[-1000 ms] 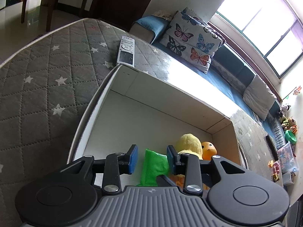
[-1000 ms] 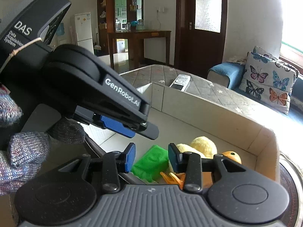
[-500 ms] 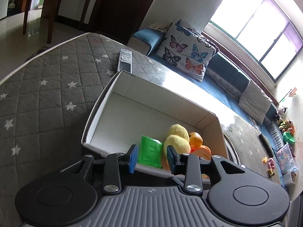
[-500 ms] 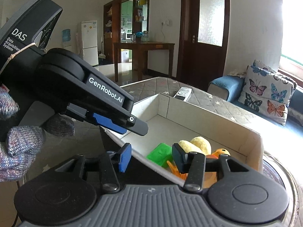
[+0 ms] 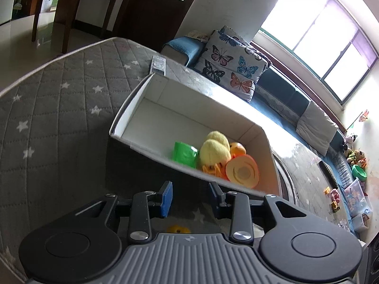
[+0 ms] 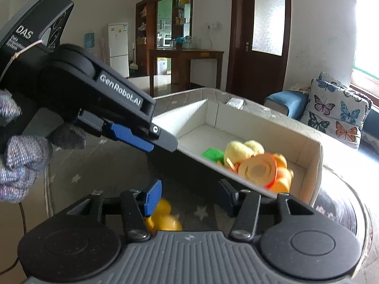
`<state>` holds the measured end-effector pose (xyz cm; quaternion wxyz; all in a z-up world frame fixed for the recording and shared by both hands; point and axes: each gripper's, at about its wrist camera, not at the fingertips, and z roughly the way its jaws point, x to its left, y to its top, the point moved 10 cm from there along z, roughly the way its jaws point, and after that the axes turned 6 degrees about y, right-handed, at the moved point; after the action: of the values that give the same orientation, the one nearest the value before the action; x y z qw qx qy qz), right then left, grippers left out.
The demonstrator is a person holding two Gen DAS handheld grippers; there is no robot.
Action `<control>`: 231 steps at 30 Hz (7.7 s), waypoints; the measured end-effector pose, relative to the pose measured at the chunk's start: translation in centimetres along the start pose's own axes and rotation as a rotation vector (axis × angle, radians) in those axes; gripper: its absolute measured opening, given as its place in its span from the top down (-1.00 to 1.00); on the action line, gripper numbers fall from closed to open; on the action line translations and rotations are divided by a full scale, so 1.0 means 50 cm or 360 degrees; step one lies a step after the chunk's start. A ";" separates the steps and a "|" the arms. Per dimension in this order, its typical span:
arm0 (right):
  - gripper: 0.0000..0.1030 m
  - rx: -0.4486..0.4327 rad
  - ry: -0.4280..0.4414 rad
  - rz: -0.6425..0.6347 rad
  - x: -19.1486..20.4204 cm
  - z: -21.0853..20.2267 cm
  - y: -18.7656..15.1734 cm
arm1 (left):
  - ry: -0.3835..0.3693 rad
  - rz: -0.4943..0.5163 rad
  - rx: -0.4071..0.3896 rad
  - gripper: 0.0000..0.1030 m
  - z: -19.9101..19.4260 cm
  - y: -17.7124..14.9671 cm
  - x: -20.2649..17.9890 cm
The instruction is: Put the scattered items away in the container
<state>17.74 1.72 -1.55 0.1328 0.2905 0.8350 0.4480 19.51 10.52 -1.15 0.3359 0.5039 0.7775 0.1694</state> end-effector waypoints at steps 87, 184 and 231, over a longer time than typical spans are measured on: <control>0.26 0.0173 -0.0068 -0.0098 0.067 0.023 -0.091 | 0.0044 -0.0045 0.0224 0.25 0.037 -0.105 0.000; 0.19 0.0152 -0.0107 -0.0092 -0.065 0.133 0.102 | -0.0074 -0.0103 0.0156 0.24 0.153 0.116 -0.004; -0.58 -0.0027 -0.0233 0.0038 -0.031 0.007 0.053 | 0.0017 0.0178 -0.0004 0.26 0.016 0.033 -0.037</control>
<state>20.12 2.14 0.36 0.1905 0.3313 0.8157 0.4343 21.63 9.52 -0.08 0.3223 0.5452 0.7498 0.1915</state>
